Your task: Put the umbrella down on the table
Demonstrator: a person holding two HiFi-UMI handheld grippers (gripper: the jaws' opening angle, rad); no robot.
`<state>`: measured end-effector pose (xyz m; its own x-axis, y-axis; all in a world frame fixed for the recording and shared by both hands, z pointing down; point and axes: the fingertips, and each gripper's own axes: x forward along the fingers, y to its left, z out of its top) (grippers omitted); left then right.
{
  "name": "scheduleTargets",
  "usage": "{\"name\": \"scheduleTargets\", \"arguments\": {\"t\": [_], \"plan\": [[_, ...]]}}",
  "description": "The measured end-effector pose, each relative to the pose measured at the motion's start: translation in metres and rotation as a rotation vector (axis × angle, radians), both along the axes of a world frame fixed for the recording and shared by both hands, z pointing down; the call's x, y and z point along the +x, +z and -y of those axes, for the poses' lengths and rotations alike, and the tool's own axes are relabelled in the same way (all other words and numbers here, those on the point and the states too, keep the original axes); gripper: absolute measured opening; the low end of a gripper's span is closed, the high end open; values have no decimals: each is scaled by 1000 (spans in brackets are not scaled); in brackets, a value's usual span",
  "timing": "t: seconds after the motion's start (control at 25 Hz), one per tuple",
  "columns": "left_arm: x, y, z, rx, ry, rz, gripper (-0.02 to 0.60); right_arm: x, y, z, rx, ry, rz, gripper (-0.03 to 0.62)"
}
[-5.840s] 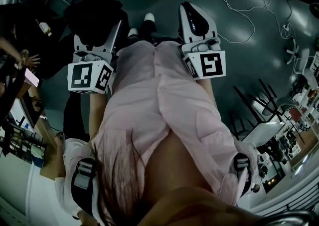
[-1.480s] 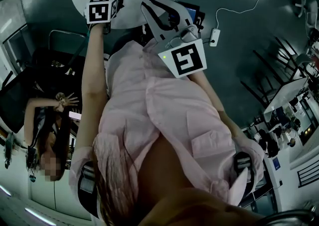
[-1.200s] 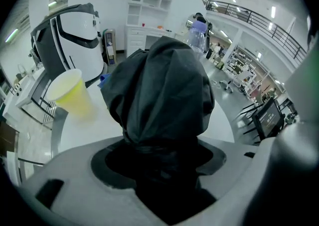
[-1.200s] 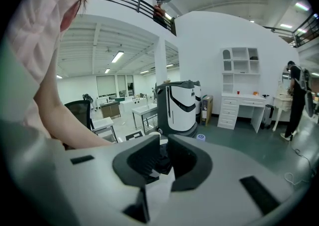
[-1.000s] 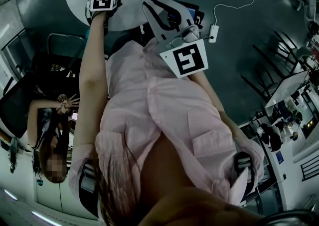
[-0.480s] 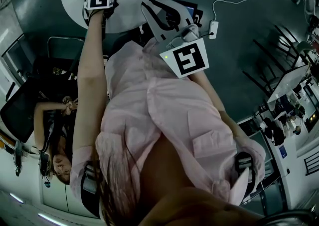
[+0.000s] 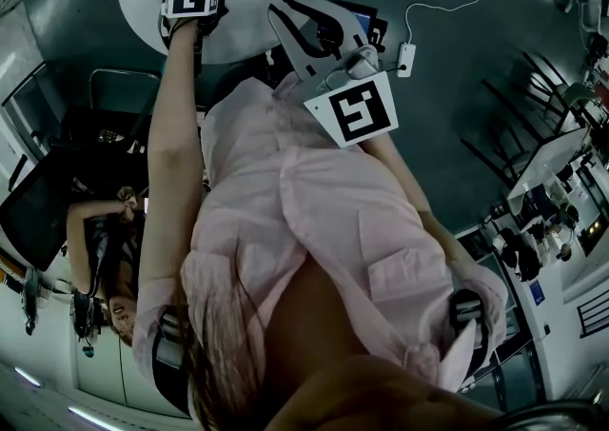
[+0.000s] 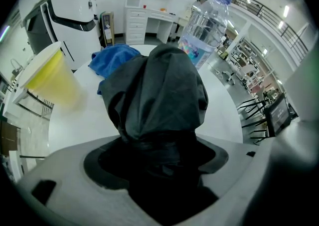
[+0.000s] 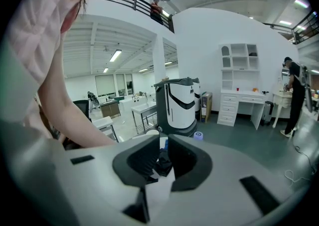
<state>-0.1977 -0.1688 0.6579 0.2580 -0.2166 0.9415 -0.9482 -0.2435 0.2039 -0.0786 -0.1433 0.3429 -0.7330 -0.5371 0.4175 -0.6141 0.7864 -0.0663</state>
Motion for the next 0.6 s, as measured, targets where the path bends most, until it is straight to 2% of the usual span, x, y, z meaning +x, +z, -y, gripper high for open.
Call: {"name": "scheduleTargets", "arguments": {"t": [0.16, 0.32, 0.44, 0.6], "plan": [[-2, -7, 0, -7, -14, -32, 359, 0, 1, 1, 4, -8, 2, 43], [-9, -23, -2, 24, -36, -44, 359, 0, 1, 2, 9, -8, 7, 43], [-17, -43, 0, 89, -83, -61, 359, 0, 2, 1, 11, -10, 11, 43], [-27, -93, 9, 240, -161, -115, 359, -2, 1, 2, 18, -19, 14, 43]]}}
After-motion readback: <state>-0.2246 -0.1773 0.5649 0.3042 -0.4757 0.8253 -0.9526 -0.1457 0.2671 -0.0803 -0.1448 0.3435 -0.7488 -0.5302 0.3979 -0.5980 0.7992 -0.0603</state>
